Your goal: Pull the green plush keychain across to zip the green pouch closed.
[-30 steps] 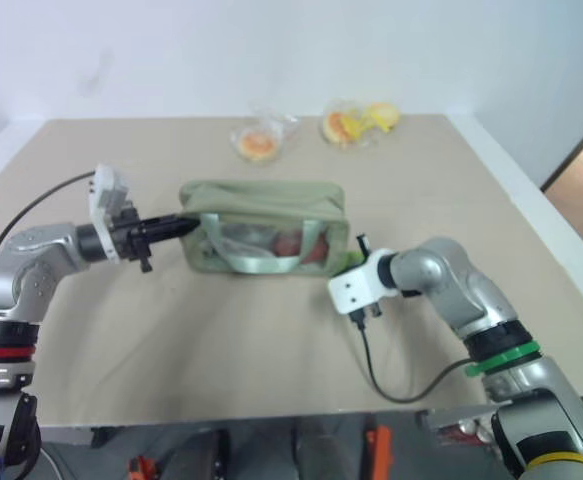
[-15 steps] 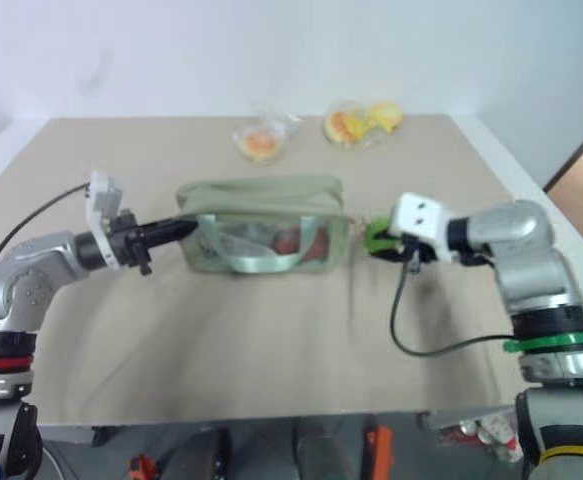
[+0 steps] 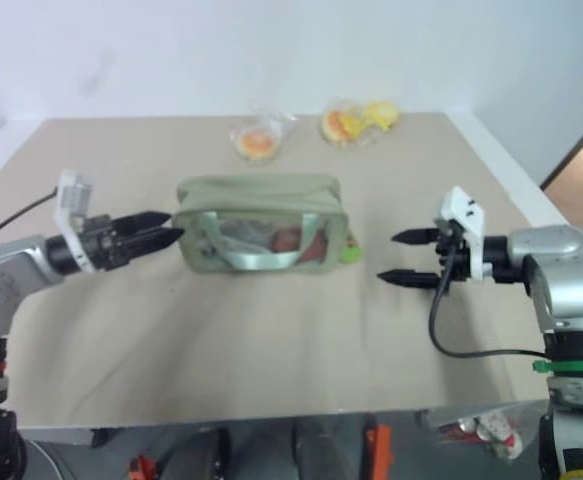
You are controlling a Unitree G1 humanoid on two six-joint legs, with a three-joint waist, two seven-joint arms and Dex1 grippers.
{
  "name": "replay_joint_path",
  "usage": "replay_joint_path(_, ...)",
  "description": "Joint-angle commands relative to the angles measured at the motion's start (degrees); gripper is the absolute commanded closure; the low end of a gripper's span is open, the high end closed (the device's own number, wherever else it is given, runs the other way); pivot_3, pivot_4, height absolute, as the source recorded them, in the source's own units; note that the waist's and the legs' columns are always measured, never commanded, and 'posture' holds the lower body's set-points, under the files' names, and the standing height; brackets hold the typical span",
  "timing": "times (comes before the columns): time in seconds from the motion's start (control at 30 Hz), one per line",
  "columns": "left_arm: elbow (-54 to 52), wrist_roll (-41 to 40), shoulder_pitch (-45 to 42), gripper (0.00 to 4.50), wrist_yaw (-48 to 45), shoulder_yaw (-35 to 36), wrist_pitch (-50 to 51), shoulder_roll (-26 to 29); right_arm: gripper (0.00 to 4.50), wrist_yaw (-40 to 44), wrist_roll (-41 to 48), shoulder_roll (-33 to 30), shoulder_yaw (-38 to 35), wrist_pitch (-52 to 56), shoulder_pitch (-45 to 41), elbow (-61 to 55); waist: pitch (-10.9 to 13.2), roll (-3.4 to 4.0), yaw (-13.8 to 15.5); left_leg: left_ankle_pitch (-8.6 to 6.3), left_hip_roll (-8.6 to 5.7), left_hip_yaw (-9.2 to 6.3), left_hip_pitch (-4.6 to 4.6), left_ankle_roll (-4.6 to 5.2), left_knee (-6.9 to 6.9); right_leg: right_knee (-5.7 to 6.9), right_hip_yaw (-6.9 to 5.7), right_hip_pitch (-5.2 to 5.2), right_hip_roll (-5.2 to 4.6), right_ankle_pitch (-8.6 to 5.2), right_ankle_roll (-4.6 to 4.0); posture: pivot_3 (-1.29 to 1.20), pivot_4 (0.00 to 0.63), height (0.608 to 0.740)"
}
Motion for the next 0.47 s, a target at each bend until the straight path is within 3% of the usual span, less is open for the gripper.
replay_joint_path(0.03, -2.3, -1.0, 3.1, 0.42, 3.7, 7.3, -1.9, 0.8, 0.0, -3.0, 5.7, -1.0, -7.7, 4.3, 2.3, -5.5, 0.0, -0.01, 0.1, 0.0, 0.0, 0.0, 0.0, 0.0, 0.0, 0.0, 0.0, 0.0, 0.0, 0.0, 0.0, 0.0, 0.15, 0.74)
replay_joint_path(0.3, -2.0, -2.8, 7.3, 0.42, 9.0, 12.4, -1.0, -0.3, 0.0, -12.2, 17.2, 1.2, -19.3, 13.0, 6.0, -13.8, 0.0, -0.08, 0.3, -0.01, -0.03, 0.01, -0.03, -0.02, 0.1, -0.02, 0.01, 0.0, -0.05, -0.01, 0.01, 0.0, 0.15, 0.74)
replay_joint_path(0.47, -1.2, -4.8, 6.1, 0.42, 11.7, 13.1, -0.1, -1.1, 0.0, -15.4, 18.1, 1.9, -19.2, 13.2, 9.8, -17.3, 0.0, -0.15, 0.3, -0.03, -0.02, 0.01, -0.03, -0.05, 0.11, -0.05, 0.0, 0.01, -0.05, -0.01, 0.01, 0.0, 0.15, 0.74)
